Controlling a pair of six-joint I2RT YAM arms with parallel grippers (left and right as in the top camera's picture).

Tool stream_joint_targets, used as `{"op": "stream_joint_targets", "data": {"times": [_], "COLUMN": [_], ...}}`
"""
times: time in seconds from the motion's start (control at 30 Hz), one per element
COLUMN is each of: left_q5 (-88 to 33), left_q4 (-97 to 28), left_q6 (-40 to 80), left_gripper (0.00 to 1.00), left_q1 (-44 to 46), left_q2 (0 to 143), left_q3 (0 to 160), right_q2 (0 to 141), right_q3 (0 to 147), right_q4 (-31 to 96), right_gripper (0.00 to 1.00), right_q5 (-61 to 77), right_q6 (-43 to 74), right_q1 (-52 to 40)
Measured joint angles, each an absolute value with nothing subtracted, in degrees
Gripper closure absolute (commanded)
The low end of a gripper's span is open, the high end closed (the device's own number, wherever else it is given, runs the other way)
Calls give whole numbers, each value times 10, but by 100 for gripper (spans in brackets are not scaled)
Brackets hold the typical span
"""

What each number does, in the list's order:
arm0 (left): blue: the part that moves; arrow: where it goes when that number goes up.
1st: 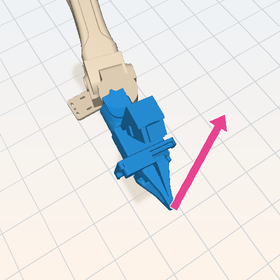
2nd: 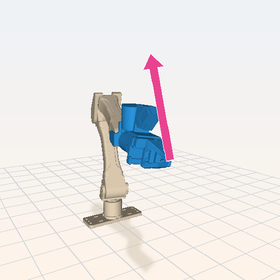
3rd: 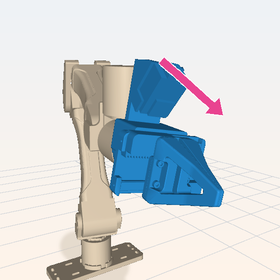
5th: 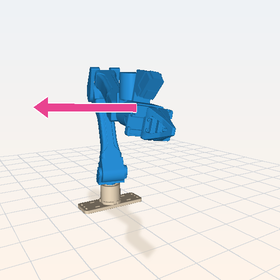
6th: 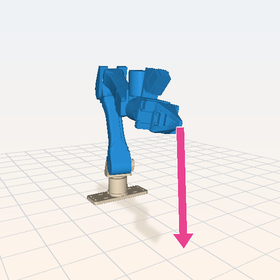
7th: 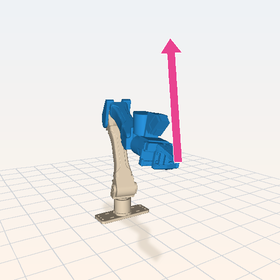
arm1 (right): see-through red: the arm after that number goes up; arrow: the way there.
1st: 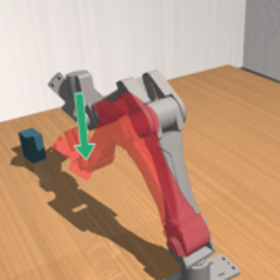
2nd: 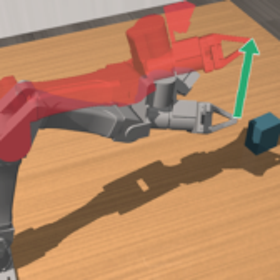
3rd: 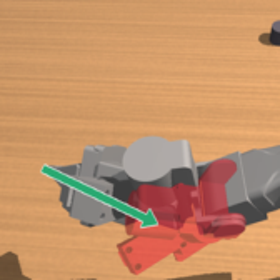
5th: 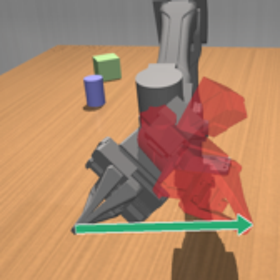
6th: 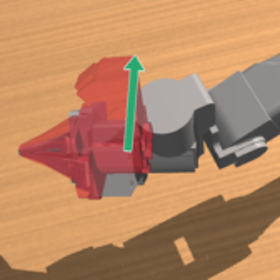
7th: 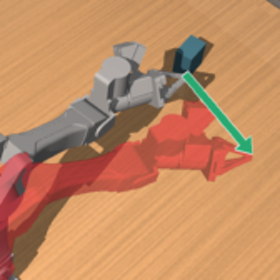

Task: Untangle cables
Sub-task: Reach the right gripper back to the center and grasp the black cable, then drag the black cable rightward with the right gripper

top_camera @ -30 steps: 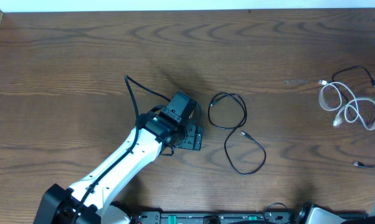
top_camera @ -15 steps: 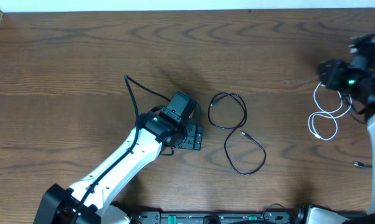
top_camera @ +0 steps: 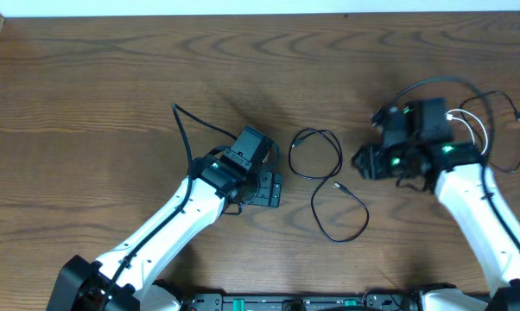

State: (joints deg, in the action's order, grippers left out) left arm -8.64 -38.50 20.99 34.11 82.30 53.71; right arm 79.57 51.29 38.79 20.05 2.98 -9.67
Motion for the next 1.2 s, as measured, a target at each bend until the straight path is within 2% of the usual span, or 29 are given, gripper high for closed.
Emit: {"op": "stream_joint_targets", "data": {"times": [0.17, 0.37, 0.7, 0.77, 0.87, 0.93, 1.2], "left_q5": [-86, -86, -86, -86, -86, -86, -86], "left_q4": [-385, -385, -385, -385, -385, -385, -385], "left_q6": [210, 212, 212, 212, 212, 212, 212], "left_gripper": [14, 14, 14, 14, 14, 14, 14], "left_q1": [341, 341, 341, 341, 341, 341, 341], "left_q2": [823, 823, 823, 823, 823, 823, 823], "left_q3": [537, 537, 537, 537, 537, 537, 537], "right_q2": [799, 803, 881, 887, 891, 892, 884], "right_q3": [454, 409, 387, 387, 387, 387, 387], "right_q4": [333, 259, 203, 193, 187, 185, 193], "right_gripper": [55, 53, 59, 65, 88, 98, 99], "right_q5": [174, 102, 67, 65, 62, 60, 15], "right_q6": [3, -37, -54, -57, -60, -61, -43], "right_q1": [-144, -199, -231, -232, -234, -234, -234]}}
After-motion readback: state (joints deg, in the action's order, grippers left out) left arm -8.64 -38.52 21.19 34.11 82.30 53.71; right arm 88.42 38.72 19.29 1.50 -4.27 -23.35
